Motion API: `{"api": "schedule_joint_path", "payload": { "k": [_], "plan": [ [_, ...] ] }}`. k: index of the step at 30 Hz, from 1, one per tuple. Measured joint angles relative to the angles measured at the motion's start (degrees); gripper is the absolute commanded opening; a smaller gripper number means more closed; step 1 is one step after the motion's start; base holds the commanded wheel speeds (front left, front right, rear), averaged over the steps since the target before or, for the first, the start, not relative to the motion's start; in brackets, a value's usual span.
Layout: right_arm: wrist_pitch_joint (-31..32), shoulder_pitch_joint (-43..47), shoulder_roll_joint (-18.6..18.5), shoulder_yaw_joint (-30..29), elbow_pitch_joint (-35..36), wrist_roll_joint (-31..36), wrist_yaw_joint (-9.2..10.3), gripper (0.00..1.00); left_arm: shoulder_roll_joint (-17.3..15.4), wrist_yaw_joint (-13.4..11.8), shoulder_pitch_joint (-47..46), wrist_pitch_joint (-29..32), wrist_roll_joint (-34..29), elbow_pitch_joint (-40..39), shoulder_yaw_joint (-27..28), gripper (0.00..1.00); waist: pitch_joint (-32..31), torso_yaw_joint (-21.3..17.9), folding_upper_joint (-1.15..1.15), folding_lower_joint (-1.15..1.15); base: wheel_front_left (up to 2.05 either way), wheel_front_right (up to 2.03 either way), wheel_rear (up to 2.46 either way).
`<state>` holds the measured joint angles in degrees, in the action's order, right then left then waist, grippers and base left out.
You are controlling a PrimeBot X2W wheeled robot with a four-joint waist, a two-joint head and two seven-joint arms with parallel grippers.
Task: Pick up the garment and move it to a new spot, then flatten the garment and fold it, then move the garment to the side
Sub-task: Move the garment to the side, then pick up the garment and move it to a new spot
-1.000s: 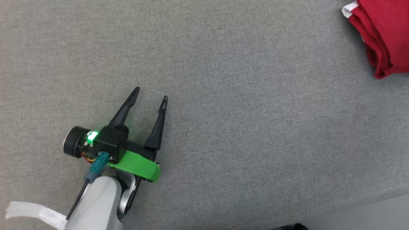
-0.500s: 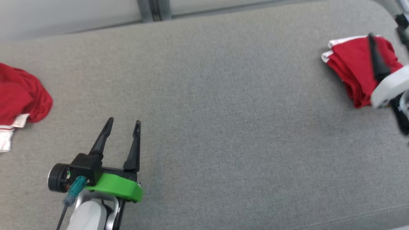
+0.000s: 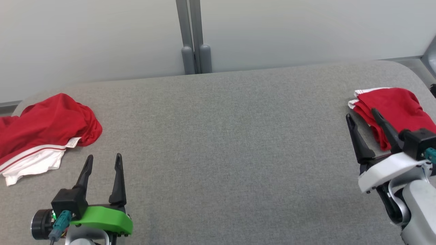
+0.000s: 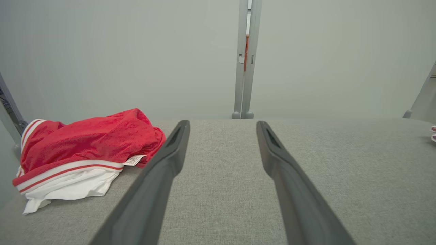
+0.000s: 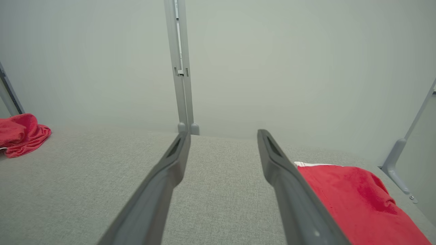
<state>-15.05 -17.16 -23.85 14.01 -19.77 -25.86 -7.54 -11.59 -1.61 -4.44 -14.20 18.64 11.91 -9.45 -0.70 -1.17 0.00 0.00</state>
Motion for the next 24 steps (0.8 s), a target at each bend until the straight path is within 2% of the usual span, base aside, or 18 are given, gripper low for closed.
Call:
{"api": "schedule_joint_path", "payload": {
  "k": [9,24],
  "plan": [
    [0.0,10.34,4.87,-4.28,5.24,1.9,0.01,1.0,1.57,-0.41,3.33,-0.59,0.57,1.85,0.74,1.0,-2.98,2.64,0.0,0.0,0.0,0.0,0.0],
    [0.32,10.95,5.99,-4.45,4.7,3.9,0.01,1.0,2.37,1.36,2.64,-0.77,-0.63,3.28,1.1,1.0,-2.1,2.0,0.0,0.0,0.0,0.0,0.0]
  ]
}}
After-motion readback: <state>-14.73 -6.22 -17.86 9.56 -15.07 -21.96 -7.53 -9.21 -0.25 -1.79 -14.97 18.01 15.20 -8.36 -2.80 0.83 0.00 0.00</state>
